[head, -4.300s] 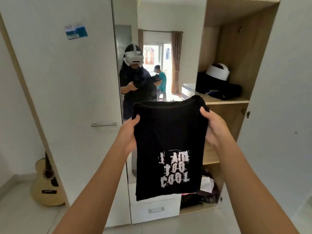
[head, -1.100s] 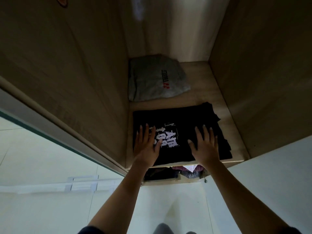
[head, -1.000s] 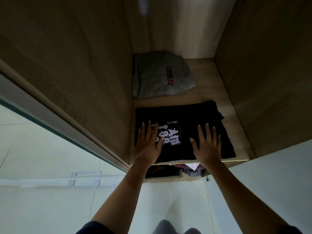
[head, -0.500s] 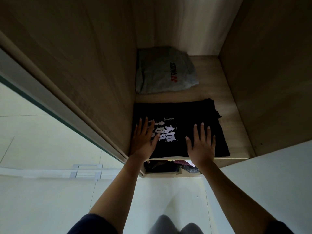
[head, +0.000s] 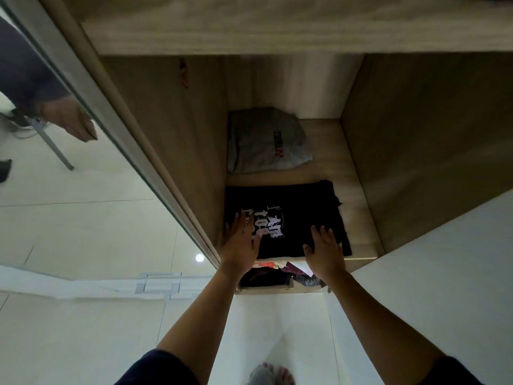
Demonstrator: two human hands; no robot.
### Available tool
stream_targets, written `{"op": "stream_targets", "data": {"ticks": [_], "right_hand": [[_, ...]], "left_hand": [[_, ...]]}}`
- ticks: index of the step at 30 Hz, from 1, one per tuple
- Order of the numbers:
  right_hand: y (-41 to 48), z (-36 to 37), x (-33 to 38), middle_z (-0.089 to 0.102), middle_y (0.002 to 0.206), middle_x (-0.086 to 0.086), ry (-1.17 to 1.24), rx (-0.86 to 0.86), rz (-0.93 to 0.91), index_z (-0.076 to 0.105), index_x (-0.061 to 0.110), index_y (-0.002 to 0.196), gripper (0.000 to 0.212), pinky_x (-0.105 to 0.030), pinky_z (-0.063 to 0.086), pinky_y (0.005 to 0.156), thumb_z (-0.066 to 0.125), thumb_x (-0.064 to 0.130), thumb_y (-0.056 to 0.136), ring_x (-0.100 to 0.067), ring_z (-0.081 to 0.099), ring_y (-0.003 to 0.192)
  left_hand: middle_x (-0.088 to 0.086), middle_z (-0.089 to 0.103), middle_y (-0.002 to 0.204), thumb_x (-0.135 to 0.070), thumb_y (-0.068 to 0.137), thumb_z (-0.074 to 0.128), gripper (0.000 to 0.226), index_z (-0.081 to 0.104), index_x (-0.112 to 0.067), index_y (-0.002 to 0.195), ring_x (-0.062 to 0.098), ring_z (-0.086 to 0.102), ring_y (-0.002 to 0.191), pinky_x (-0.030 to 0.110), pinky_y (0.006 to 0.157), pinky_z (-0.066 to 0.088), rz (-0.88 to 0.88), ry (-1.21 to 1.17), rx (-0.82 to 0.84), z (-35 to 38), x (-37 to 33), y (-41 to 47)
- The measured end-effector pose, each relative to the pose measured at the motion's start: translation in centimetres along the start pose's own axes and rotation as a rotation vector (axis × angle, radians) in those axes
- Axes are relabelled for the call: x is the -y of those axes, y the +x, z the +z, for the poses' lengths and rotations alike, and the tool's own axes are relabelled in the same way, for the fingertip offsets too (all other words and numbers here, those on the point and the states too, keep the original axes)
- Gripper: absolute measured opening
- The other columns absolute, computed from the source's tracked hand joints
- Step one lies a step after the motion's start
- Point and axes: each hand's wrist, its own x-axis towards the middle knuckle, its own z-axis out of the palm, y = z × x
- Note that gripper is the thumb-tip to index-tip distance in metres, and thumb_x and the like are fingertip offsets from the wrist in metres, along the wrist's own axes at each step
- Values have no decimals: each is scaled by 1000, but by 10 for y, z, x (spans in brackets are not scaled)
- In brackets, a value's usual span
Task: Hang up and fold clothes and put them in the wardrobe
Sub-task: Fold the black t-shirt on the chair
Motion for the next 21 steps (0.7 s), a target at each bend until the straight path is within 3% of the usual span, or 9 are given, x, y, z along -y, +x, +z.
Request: {"op": "stream_targets", "data": {"ticks": [5,11,16,21], "right_hand": [[-31,-64,18,20,157,-10,106,-122,4,22,14,149,56,-45,19,117,41,30,98,-27,12,146],[-86,-139,38,39,145,-13,195,-296,-16,37,10,142,52,-39,31,110,48,24,94,-27,32,136],[-131,-190,42,38,141,-18,335,-361,-53,44,9,136,43,-41,35,107,49,20,94,-32,38,130],[-181,-219,41,37,145,-12,367,-445,-190,40,12,140,47,-40,30,112,48,20,95,-27,32,136]], "left_hand": [[4,12,159,-36,101,29,53,20,-18,150,19,5,147,37,119,7,49,-69,-51,-70,-35,-10],[10,32,150,-38,101,31,50,35,-10,142,26,26,141,42,115,21,138,-141,-150,-142,-73,-42],[9,19,156,-36,102,30,52,26,-12,147,22,11,145,37,117,5,165,-177,-244,-189,-100,-75],[10,23,155,-38,101,32,52,30,-11,146,24,15,144,38,117,9,95,-220,-362,-208,-120,-131]]}}
